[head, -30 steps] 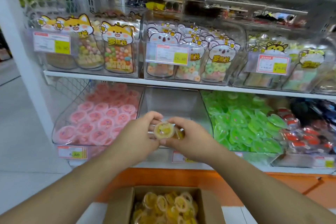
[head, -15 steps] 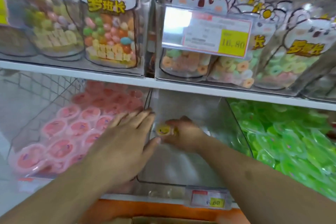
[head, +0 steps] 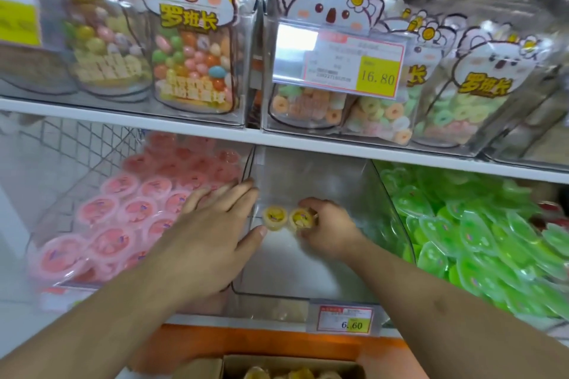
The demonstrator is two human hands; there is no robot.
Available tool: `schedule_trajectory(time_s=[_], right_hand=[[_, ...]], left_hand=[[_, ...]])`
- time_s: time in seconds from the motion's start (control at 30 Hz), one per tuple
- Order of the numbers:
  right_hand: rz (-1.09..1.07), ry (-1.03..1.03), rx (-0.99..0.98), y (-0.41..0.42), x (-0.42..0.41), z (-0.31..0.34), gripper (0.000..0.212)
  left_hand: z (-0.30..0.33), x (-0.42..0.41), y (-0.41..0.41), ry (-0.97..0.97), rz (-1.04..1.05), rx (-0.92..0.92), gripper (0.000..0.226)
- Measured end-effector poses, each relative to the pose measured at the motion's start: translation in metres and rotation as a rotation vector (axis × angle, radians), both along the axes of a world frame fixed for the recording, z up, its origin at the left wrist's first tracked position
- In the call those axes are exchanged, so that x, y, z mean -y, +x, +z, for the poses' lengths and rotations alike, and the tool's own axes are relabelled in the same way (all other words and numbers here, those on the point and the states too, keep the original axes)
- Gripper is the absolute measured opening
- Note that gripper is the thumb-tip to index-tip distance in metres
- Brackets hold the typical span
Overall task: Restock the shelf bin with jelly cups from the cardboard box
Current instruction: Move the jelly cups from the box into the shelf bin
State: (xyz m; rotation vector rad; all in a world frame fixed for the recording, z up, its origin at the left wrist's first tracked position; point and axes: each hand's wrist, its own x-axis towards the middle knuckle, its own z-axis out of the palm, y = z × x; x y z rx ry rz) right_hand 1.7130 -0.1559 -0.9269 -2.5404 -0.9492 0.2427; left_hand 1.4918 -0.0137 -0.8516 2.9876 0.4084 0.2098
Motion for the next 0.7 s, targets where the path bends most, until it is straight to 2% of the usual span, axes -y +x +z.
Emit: schedule_trajectory(time_s=[0.2, 0.3, 0.4, 0.5, 0.6, 0.7], right_hand=[[-0.041, 0.016, 0.040, 0.010, -0.015, -0.004, 0.061], [-0.015, 0.013, 0.162, 0.013, -0.019, -0.002, 0.056], [0.161, 0.057, 0.225, 0.005, -0.017, -0.001, 0.050], [0.345, -0.111, 0.193, -0.011, -0.010, 0.002, 0.063], [0.349, -0.251, 0.193, -0.020, -0.006, 0.004, 0.073], [0.321, -0.304, 0.218, -0.025, -0.016, 0.006, 0.072]], left_hand=[[-0.004, -0.005, 0.001, -0.006, -0.019, 0.005, 0.092], [-0.004, -0.007, 0.001, -0.016, -0.030, 0.014, 0.089], [-0.006, -0.007, 0.001, -0.004, -0.028, 0.023, 0.087], [-0.007, -0.007, 0.000, -0.015, -0.029, 0.031, 0.089], [-0.008, -0.006, 0.001, -0.015, -0.030, 0.046, 0.087], [-0.009, -0.006, 0.001, -0.019, -0.027, 0.045, 0.085]])
